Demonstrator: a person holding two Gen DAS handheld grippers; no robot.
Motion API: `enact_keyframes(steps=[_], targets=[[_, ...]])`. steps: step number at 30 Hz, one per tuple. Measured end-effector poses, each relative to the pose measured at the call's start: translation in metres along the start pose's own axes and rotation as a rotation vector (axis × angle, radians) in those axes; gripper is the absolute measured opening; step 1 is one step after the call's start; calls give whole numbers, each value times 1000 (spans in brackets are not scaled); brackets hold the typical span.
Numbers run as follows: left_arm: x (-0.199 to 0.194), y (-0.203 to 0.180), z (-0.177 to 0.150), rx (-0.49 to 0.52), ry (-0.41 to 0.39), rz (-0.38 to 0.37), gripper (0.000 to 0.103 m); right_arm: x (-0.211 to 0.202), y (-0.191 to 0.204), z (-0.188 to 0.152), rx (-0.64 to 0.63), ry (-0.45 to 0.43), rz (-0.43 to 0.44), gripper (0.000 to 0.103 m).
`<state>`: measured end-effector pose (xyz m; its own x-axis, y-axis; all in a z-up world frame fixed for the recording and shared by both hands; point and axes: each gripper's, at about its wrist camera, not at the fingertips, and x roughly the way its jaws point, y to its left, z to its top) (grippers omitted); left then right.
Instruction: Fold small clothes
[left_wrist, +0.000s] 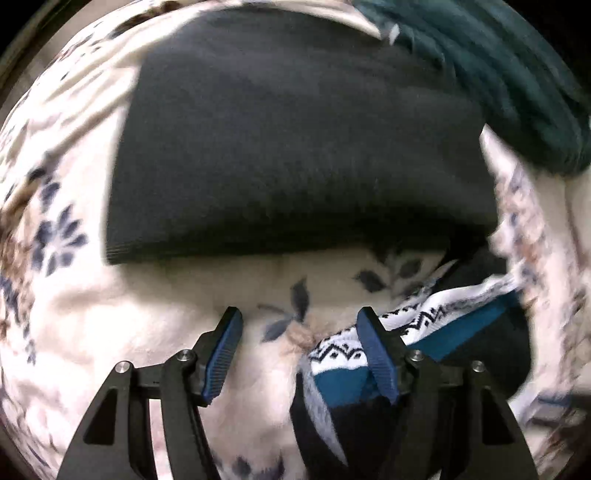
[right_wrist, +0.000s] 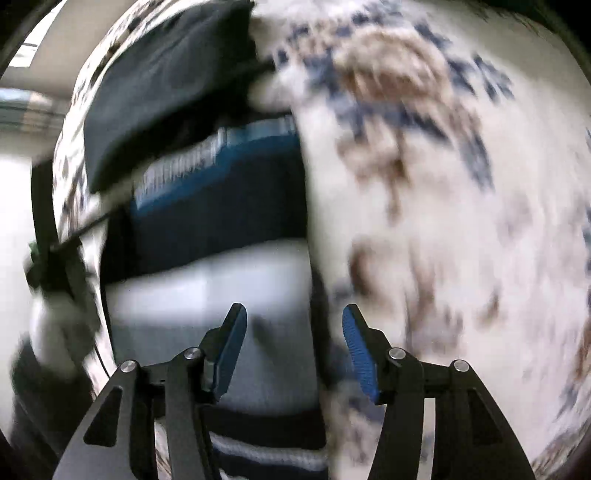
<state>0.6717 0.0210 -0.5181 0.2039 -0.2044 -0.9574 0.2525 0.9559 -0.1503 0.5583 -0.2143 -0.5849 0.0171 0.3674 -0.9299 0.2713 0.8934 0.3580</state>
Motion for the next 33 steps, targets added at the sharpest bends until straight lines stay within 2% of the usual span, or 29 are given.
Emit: enact_keyframes(steps=[3,5,7,9,13,18,24,26,29,30,33], targets=[[-58,8,-19,-75,-80,-126,61,-1,-15,-48,55,40,40,56],[-97,11,-48,-104,-102,-165,61,-1,-23,-82,87,70,49,56],[-121,12,-81,-118,-92,-188,61,-4,-27,-111,113,86,50,56],[-140,12,-130,-139,-51,-207,61,-7,-31,-138,131,99,62,56],[-156,17,-205,-184,53,-216,61,-15,-29,-201,134,124,62,56],[-160,11,-305,-266,176,-165,61,-16,-20,-265,161,153,53,56],[-165,-2,-410,-341,262,-139,61,5,-34,-338,156,220,29,56],[-158,-6,-446,-357,301,-127,61,15,-37,-351,134,238,27,56],[-148,-10,-479,-379,321,-123,61,24,-41,-377,116,238,13,56],[-148,-12,-484,-376,311,-117,57,28,-41,-384,119,238,13,56],[-144,-19,-495,-337,271,-135,6,42,-48,-409,156,237,14,56]])
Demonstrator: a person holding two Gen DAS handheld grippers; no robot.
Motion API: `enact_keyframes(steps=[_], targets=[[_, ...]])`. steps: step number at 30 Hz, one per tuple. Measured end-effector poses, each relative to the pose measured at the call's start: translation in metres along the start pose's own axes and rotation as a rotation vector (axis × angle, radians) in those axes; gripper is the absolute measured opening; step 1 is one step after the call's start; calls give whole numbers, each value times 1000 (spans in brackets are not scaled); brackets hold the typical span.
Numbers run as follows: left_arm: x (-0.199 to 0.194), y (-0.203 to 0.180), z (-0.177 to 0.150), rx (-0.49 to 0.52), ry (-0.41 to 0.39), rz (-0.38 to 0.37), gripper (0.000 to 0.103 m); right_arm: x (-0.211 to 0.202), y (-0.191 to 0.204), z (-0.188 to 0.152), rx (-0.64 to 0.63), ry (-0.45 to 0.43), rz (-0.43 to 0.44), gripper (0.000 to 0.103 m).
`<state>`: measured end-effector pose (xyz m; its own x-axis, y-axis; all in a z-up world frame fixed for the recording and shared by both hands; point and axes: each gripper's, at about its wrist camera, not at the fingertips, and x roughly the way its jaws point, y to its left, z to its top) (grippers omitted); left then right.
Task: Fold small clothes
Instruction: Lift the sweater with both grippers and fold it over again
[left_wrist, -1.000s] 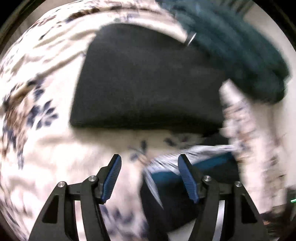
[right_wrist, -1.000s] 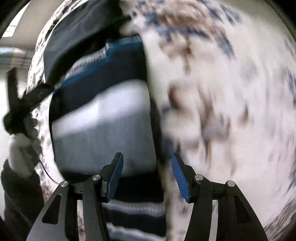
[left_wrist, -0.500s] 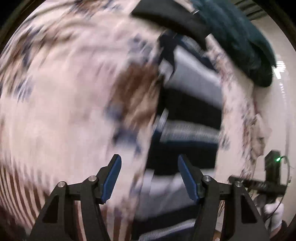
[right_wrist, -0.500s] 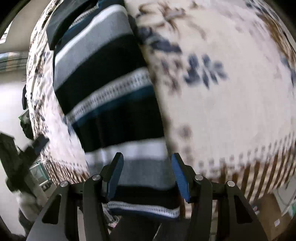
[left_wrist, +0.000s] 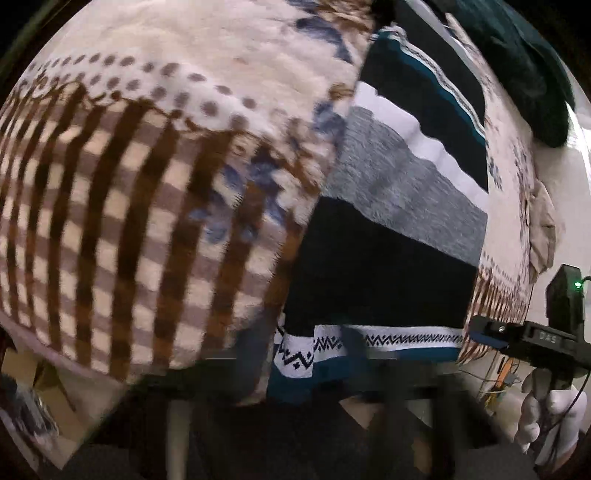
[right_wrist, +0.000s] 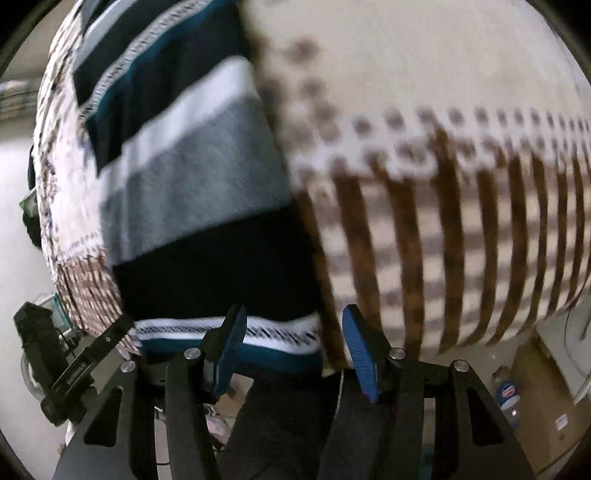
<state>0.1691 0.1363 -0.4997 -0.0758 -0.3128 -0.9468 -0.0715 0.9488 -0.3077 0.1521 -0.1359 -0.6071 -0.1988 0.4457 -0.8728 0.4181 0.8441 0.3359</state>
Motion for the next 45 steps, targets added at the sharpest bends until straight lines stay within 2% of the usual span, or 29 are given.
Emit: enact_keyframes(steps=[3,4,5,6,7,9,12,15,17,18,20,21,22,23,24,25,27,30,33,35,38,39,40,41,42,43,45], targets=[[2,-1,-5,8,-41,10,5,22,-13,-9,56,16,28,56],[0,-2,-6,10,-52,12,5,33,-14,-13,74,20,62,52],[-6,-3,-10,13,-71,6,5,37,-15,-15,82,18,83,41],[-9,-3,-12,21,-83,6,5,40,-15,-19,92,2,118,14],[-12,-4,-13,32,-99,11,5,39,-13,-24,94,-18,151,13],[-21,-4,-16,58,-133,22,5,32,-5,-35,76,-47,154,11],[-17,-2,-16,87,-143,45,5,20,1,-53,100,-48,225,10],[2,10,-13,62,-102,44,5,23,0,-50,66,-76,142,10],[14,12,-13,59,-78,47,6,37,-8,-44,57,-48,110,10],[15,10,-12,57,-75,41,6,41,-10,-40,43,-30,98,10],[6,10,-12,35,-92,-6,9,42,-7,-37,9,-17,75,19],[2,10,-12,28,-105,-23,18,40,-7,-36,5,-4,87,25],[-3,12,-13,21,-121,-51,36,43,-5,-36,10,5,108,34],[-8,16,-13,5,-153,-115,49,42,-9,-35,19,12,149,41],[-10,21,-13,-7,-174,-169,67,39,-15,-36,27,-2,182,55],[-9,25,-12,-21,-190,-216,69,36,-18,-36,24,-26,196,59],[5,35,-7,-47,-179,-262,69,38,-21,-35,5,-62,213,59],[28,39,3,-68,-160,-296,69,51,-35,-27,-1,-64,311,59],[35,29,5,-28,-167,-287,69,73,-37,-22,4,-59,394,60],[38,21,3,6,-168,-262,69,77,-41,-19,14,-75,439,60],[36,14,-4,35,-177,-268,68,77,-47,-20,20,-78,503,61],[35,13,-6,38,-183,-273,65,76,-50,-20,16,-77,510,60],[34,10,-7,43,-184,-282,46,69,-62,-23,3,-78,517,53],[34,4,-9,49,-179,-276,34,67,-63,-24,0,-78,521,43],[34,-5,-12,62,-176,-262,16,67,-62,-26,-11,-68,510,24],[32,-8,-15,82,-178,-264,12,66,-61,-28,-19,-67,496,18],[24,-19,-20,133,-201,-223,11,62,-63,-31,-5,-85,502,12]])
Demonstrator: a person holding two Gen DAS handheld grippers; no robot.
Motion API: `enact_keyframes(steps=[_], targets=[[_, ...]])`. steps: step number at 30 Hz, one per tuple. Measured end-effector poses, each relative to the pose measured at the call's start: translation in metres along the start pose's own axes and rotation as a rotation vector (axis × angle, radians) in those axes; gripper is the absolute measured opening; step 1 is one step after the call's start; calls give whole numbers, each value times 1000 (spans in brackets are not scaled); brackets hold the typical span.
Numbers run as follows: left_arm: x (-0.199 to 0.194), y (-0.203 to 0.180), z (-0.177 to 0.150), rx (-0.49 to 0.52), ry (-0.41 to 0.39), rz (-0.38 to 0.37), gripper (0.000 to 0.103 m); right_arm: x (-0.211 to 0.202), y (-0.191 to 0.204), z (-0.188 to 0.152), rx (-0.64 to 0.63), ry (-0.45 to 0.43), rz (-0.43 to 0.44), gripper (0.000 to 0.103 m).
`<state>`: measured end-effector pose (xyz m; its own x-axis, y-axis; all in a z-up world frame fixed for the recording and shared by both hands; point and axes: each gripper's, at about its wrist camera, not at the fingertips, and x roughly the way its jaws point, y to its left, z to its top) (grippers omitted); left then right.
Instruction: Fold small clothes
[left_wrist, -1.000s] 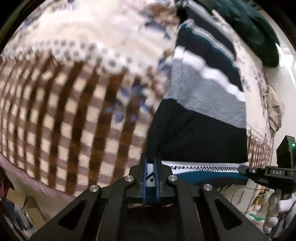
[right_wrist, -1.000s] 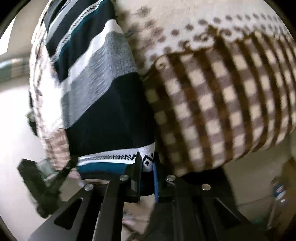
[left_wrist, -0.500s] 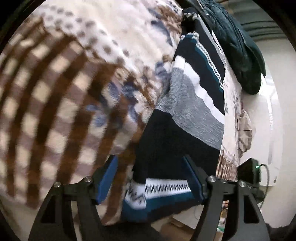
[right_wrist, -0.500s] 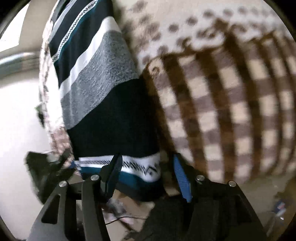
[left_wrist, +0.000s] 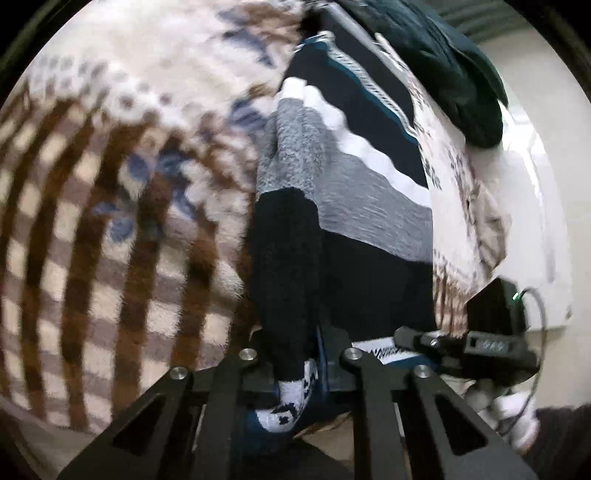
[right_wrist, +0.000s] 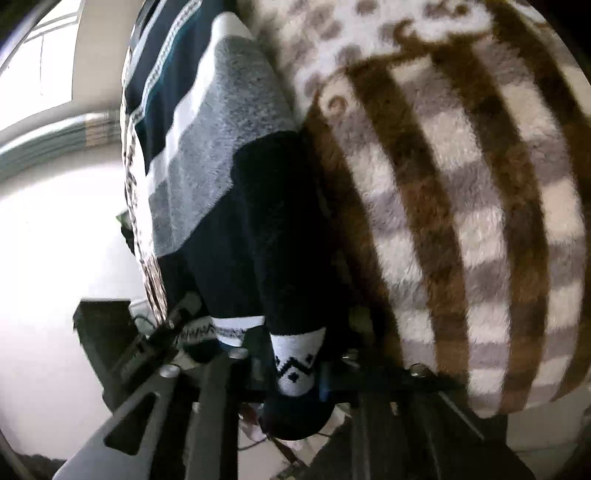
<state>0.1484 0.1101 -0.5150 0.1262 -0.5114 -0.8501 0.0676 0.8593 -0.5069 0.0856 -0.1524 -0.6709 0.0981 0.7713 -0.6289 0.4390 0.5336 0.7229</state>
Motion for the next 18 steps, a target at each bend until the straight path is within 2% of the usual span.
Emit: enact_keyframes(steps=[3,6,10,14,18], targets=[[-14,-13,5,-6,-32,-28,11,-15,11,-5,-9,-39,5,9],[-43,-26,17,-10,-93,-71,11,-37,25,-10,-20,-79,48,9],[-83,-49,42,-14,-181,-142,11,-89,57,-9,-54,-168,120,9],[-116,-69,85,0,-269,-213,11,-133,92,4,-97,-244,166,9],[-124,-80,143,12,-332,-264,11,-160,144,33,-148,-318,195,9]])
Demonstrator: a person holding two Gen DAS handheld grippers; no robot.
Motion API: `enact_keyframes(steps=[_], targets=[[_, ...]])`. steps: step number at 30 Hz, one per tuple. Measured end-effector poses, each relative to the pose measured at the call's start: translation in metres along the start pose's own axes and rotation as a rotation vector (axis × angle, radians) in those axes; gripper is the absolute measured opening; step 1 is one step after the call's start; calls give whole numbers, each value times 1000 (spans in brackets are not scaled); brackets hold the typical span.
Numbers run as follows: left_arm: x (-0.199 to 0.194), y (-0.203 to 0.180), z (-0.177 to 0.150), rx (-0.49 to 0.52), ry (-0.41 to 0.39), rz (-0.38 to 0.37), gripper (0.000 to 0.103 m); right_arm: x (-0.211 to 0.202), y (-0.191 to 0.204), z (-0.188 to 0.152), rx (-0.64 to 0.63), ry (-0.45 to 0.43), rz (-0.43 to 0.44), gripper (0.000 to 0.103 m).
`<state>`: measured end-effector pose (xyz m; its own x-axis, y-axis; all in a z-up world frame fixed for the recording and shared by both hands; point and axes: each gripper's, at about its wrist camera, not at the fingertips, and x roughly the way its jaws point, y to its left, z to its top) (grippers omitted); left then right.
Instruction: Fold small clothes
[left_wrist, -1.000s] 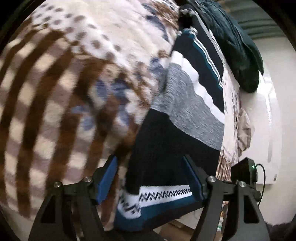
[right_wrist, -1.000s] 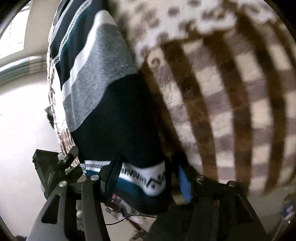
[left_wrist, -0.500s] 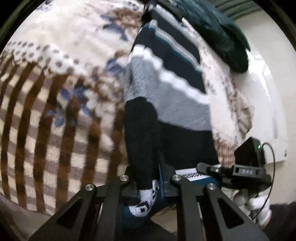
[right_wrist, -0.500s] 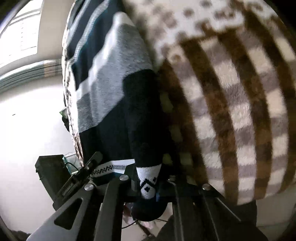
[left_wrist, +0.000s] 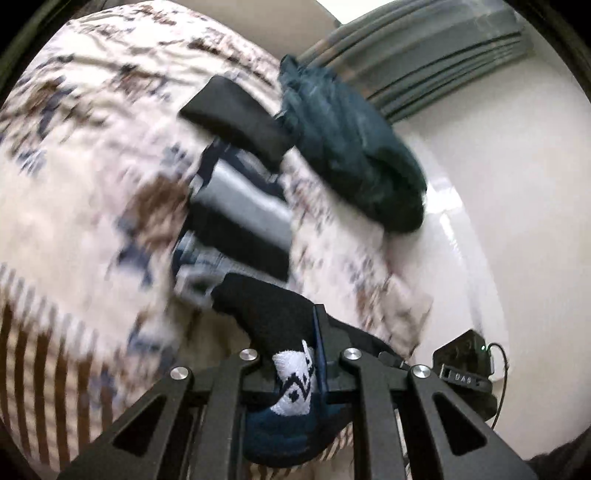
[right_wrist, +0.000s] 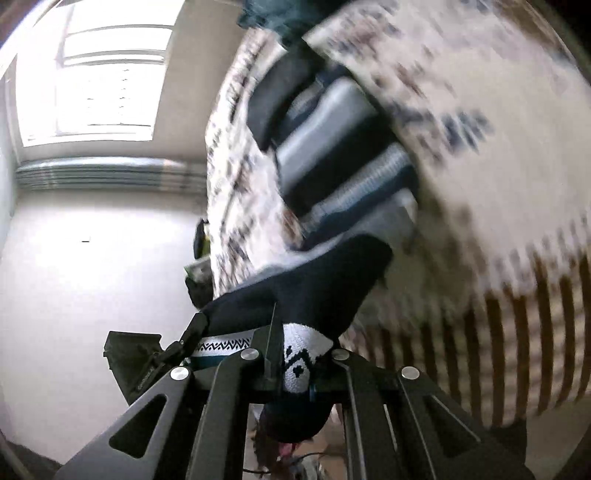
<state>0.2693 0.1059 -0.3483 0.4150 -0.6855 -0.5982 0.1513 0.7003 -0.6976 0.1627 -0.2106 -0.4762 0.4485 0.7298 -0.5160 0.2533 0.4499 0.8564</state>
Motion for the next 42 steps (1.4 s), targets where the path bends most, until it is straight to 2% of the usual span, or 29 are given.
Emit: enact_keyframes(steps=[3,6,10,13,14,17,18,20,21,22,23,24,25,26,29,31,33,35,37,38,40,41,42], targets=[[31,2,51,17,-25,22,11,24,35,43,-33,-53,-8,9],[71,9,105,32,-35,45,11,57,69,99,-98,-119,-64,9],[132,32,175,24,-1,74,11,115,89,193,-109,-169,-136,9],[179,55,222,0,34,95,11,158,96,262,-110,-179,-183,9],[198,63,236,-6,54,125,11,170,96,280,-113,-174,-205,9],[250,91,262,-64,150,147,13,211,82,328,-73,-144,-263,10],[261,98,266,-86,176,147,15,221,75,341,-46,-141,-271,12],[280,116,273,-166,225,109,28,241,57,365,21,-118,-264,13],[283,122,276,-205,222,71,37,247,50,373,40,-113,-255,17],[284,128,278,-244,211,11,47,250,44,379,56,-114,-254,27],[283,136,279,-297,189,-62,54,252,40,384,59,-120,-240,34],[281,139,280,-325,171,-93,60,251,38,387,56,-132,-220,53],[279,143,282,-344,153,-105,61,246,37,389,44,-165,-190,63],[276,145,284,-346,140,-96,61,241,36,390,32,-185,-174,65],[264,141,283,-246,113,17,61,226,25,394,50,-191,-162,66],[263,133,280,-160,129,99,61,216,17,396,38,-183,-224,66],[270,119,274,-31,166,203,61,213,10,397,18,-160,-283,66],[283,114,271,52,205,286,61,220,1,399,-11,-105,-340,66],[299,107,268,136,230,360,61,232,-6,401,-33,-61,-342,66],[308,104,267,186,237,423,61,239,-7,403,-52,-41,-341,66],[323,104,270,229,250,498,63,263,-5,411,-109,27,-364,66],[331,106,275,236,250,542,63,273,-3,415,-140,35,-401,66],[335,110,280,230,249,557,63,278,-1,417,-160,27,-434,65]])
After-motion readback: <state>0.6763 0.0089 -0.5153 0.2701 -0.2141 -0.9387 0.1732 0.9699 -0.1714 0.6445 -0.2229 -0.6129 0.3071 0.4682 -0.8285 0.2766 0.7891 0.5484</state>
